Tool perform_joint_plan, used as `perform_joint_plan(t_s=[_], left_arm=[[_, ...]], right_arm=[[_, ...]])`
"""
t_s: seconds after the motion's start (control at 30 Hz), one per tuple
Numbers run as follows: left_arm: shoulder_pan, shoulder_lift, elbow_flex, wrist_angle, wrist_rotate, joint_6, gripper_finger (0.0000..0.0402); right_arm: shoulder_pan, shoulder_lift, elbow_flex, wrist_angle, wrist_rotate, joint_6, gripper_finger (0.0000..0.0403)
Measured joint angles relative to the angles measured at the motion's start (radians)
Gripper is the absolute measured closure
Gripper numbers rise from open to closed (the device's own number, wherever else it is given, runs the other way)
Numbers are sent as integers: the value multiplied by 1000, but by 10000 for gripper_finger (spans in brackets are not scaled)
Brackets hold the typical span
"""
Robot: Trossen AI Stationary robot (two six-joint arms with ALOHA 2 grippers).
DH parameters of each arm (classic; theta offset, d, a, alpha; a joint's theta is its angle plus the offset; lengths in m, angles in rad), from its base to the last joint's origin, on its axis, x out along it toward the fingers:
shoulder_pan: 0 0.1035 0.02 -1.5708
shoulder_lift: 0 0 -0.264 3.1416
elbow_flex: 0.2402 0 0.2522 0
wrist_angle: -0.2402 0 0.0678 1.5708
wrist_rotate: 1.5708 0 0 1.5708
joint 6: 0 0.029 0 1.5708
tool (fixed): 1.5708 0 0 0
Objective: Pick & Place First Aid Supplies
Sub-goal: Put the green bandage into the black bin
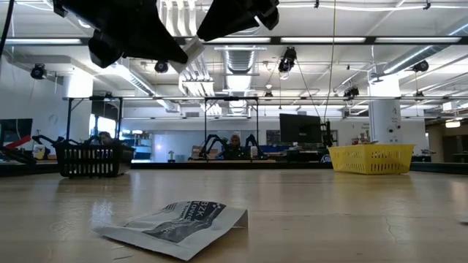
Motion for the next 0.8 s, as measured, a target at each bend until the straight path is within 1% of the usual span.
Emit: perform_joint_plan(t_s=[0.17,0.27,0.33,0.47,0.57,0.7,0.8], left_arm=[[0,-3,0,-72,21,-2,401],[1,-9,0,-150,21,-36,401],[5,-19,0,-212,21,-70,401],[17,-55,-1,-361,11,-158,401],[24,-91,-1,-499,-3,-247,401],[31,-135,-1,-686,-9,-388,401],[36,-156,-1,-823,-14,-494,401]], right_arm=[[1,-38,0,-75,32,-3,295],[4,-78,1,-157,29,9,275],[10,-104,1,-225,28,54,267],[26,-139,2,-353,18,162,259],[43,-156,2,-455,-15,225,259],[77,-159,1,-546,-27,301,267],[103,-157,0,-565,-29,340,275]])
